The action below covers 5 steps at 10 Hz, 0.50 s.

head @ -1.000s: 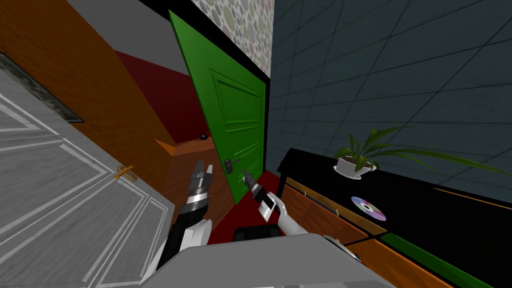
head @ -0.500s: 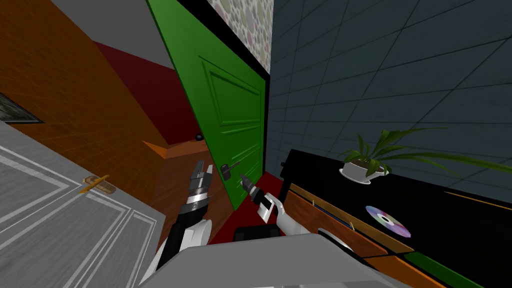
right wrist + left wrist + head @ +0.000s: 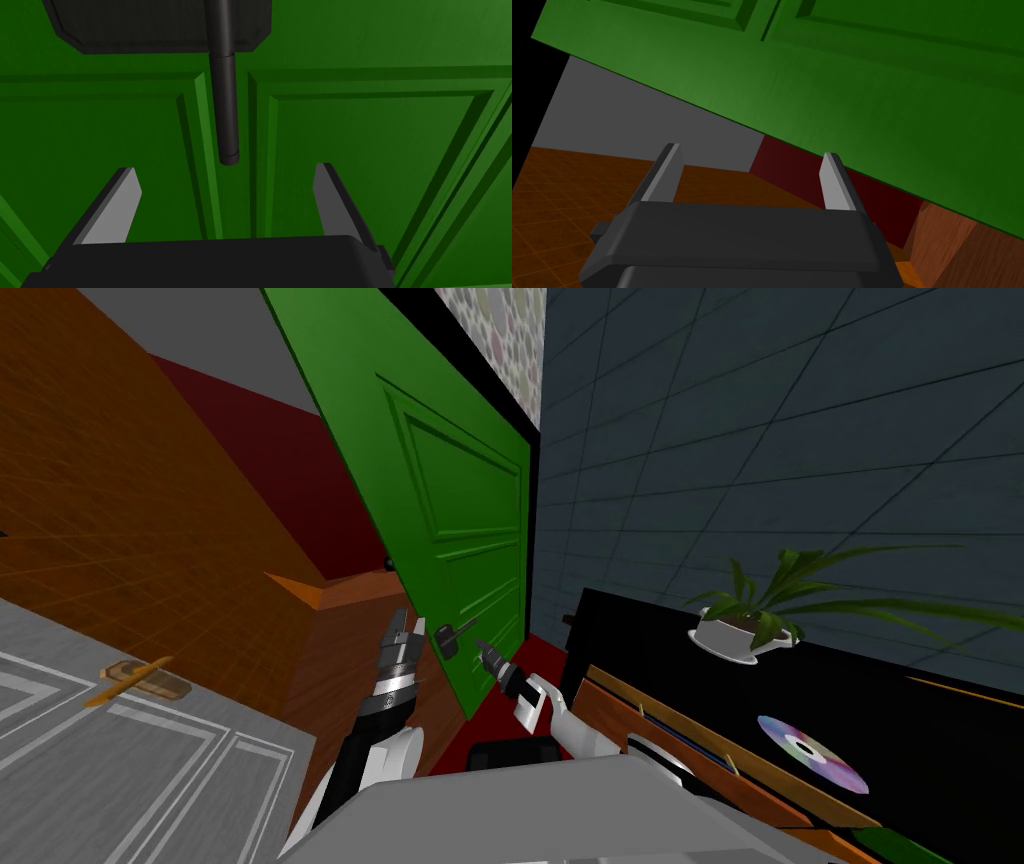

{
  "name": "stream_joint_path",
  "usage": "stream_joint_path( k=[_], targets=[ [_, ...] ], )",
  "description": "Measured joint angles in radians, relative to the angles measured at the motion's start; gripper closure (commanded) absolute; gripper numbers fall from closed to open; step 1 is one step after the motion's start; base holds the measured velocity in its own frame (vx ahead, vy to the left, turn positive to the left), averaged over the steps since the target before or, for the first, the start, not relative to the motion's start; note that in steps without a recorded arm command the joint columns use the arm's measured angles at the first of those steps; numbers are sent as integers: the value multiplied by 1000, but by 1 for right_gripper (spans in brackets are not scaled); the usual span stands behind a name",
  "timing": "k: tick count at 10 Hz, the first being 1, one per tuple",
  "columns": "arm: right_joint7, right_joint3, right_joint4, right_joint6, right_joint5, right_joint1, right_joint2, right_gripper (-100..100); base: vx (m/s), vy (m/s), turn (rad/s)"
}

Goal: Push the door open

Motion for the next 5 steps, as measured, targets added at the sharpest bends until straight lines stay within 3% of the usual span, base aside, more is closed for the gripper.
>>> stream_joint_path(
  k=[5],
  targets=[
    [10, -19, 29, -8, 3, -1, 18, -100, 134, 148, 35]
  ],
)
